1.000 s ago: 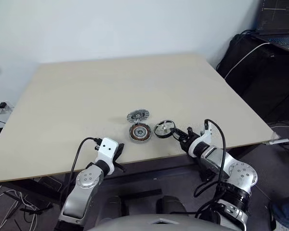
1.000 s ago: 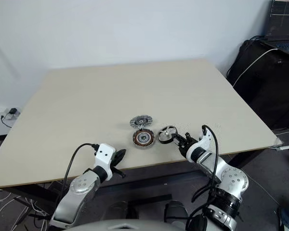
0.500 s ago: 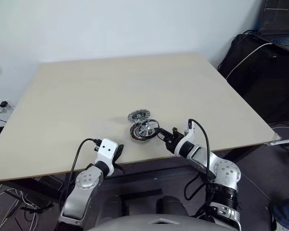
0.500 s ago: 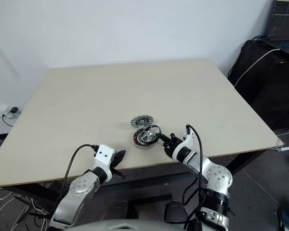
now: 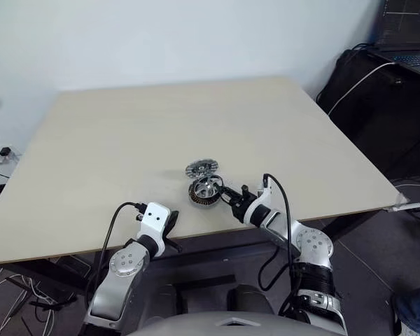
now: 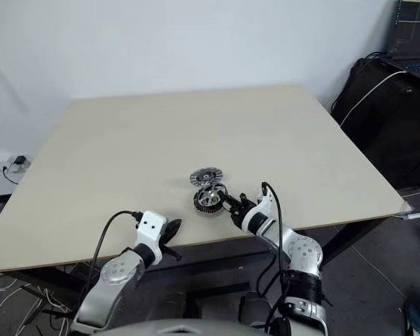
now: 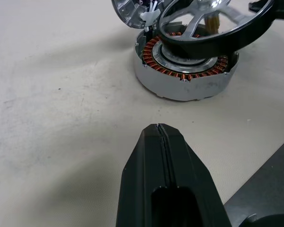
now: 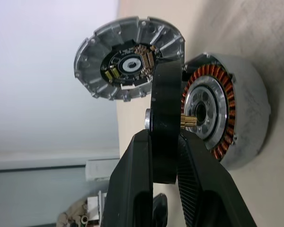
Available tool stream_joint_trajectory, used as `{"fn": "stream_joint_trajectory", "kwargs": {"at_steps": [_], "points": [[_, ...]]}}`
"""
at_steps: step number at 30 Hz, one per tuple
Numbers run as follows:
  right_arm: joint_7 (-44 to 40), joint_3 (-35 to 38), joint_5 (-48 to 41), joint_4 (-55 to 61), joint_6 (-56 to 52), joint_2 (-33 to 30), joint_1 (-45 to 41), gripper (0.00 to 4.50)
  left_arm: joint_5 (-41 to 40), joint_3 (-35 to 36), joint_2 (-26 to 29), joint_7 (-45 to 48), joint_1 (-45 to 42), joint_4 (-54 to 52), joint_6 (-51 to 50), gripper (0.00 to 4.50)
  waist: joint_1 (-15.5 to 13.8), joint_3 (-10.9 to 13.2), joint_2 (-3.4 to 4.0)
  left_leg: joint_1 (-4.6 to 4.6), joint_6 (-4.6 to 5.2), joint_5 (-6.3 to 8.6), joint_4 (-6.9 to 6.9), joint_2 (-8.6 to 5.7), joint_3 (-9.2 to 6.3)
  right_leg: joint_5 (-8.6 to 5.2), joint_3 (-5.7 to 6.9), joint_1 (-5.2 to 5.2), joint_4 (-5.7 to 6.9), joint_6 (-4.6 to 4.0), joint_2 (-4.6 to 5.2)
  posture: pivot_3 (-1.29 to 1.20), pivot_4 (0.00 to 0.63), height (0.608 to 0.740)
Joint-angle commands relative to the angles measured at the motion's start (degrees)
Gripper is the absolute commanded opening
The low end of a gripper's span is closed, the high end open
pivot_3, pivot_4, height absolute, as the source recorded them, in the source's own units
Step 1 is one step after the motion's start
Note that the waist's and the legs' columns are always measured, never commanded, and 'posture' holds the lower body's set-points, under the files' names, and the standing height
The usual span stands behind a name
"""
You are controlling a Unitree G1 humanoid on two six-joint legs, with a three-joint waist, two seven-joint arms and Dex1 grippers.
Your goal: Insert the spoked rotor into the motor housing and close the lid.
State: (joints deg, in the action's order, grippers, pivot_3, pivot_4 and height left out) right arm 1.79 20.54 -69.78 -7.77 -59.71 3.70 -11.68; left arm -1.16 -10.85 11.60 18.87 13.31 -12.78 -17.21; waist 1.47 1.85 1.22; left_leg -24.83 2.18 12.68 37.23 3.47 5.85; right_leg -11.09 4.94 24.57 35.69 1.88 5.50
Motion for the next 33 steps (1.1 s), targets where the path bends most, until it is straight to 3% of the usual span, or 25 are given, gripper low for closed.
{"fn": "stream_joint_trajectory", "kwargs": {"at_steps": [1,23,24,30,33], "points": [[-1.44,-0.90,-0.64,-0.26,1.67,2.81,-2.48,0.38,-0.63,0.20,0.22,0.26,-0.13,-2.16,0.06,0.00,0.00,0.00,0.00,0.00,0.00,0.00,0.00,0.00,0.00,0.00,0.00,0.00,0.00,0.00,0.00,0.00,0.000,0.740],[-3.59,-2.65,2.23,-6.66,3.68,3.03,-3.27,0.38,-0.78,0.31,0.27,0.57,-0.10,-2.51,-0.69,0.00,-0.06,-0.01,-0.01,0.03,0.00,0.00,0.01,0.01,0.01,0.00,0.00,-0.02,0.02,0.00,-0.01,0.00,0.000,0.740],[-3.53,-2.67,2.25,-6.50,3.67,3.04,-3.24,1.12,-0.77,0.29,0.24,0.57,-0.10,-2.49,-0.69,0.00,-0.06,-0.01,-0.01,0.04,0.00,0.00,0.01,0.01,0.01,0.00,0.00,-0.02,0.03,0.00,-0.01,0.00,0.000,0.740],[-2.05,-1.71,2.57,-4.15,3.59,1.86,-3.06,2.99,-0.75,0.07,-0.09,0.41,0.06,-2.54,-0.75,0.00,-0.08,-0.01,-0.01,0.03,0.00,0.00,0.02,0.01,0.02,0.00,-0.01,-0.02,0.04,0.00,-0.01,0.00,0.000,0.740],[-1.06,-0.79,2.24,-1.48,3.03,-0.14,-2.51,2.99,-0.78,0.00,-0.24,0.41,0.17,-2.40,-0.63,0.00,-0.11,-0.01,-0.01,0.02,0.00,0.00,0.04,0.00,0.02,0.00,-0.01,-0.02,0.05,0.00,-0.01,0.00,0.000,0.740]]}}
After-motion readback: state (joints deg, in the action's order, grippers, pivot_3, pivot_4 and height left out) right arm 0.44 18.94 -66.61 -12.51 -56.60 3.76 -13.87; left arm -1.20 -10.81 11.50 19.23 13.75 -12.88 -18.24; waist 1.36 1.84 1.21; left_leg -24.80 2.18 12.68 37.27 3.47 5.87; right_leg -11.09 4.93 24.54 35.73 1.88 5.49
